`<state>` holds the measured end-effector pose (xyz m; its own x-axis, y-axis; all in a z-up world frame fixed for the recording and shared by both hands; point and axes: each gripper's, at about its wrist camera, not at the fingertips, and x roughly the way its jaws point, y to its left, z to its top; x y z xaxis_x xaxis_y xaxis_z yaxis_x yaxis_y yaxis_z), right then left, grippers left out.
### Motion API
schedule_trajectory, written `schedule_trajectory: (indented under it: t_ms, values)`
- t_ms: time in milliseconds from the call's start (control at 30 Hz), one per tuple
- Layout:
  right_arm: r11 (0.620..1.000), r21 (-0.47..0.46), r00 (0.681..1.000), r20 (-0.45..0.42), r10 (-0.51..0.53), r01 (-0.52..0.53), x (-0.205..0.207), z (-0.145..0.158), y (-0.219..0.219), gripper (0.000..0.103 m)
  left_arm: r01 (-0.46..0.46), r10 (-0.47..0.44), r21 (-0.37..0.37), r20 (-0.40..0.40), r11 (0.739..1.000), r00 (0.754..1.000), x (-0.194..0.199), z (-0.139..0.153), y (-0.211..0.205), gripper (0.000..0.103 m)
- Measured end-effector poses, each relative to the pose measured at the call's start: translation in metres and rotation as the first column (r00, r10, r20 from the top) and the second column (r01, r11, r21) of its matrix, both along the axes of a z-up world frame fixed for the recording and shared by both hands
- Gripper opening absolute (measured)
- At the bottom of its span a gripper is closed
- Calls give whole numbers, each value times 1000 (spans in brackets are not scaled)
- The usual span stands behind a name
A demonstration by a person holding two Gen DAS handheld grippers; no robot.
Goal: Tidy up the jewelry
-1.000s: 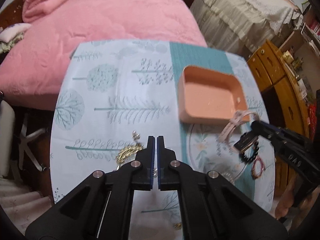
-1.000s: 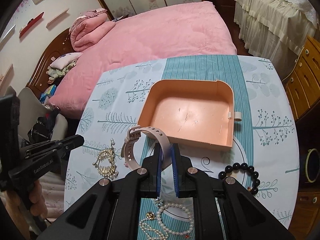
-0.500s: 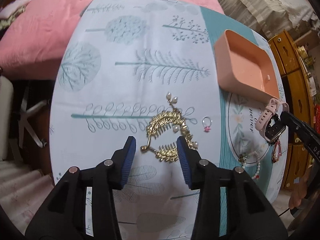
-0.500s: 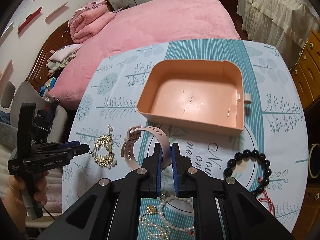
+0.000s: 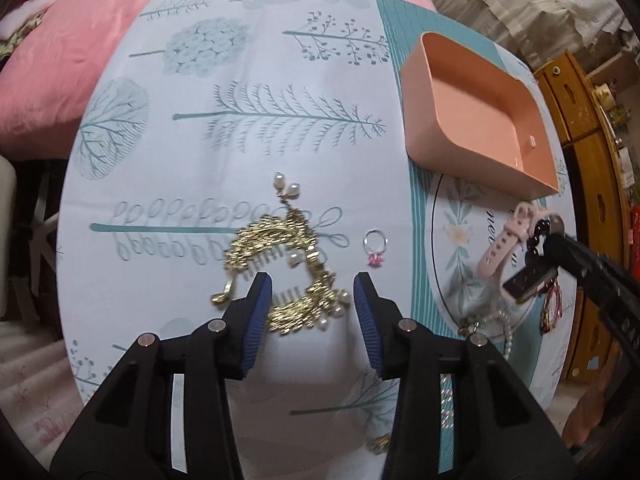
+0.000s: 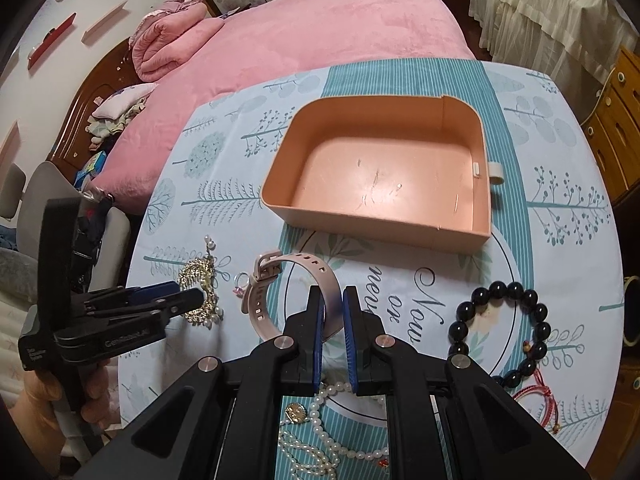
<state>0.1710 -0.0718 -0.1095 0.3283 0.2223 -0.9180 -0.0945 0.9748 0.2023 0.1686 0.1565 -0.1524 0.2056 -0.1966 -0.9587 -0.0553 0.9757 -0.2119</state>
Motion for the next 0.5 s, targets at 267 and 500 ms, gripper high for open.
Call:
schedule_trajectory:
  t_ms: [267,500]
  values:
    - [1000,-4,1000,-15,-11,11,-4,-10,-5,10,-127,128,18,-27,992,991,12,-12,-10,24]
    - [1000,3,1000,-22,-16,16,-3,-13,-8,10,-174,175,63,-21,983,984,22,-13,-19,10]
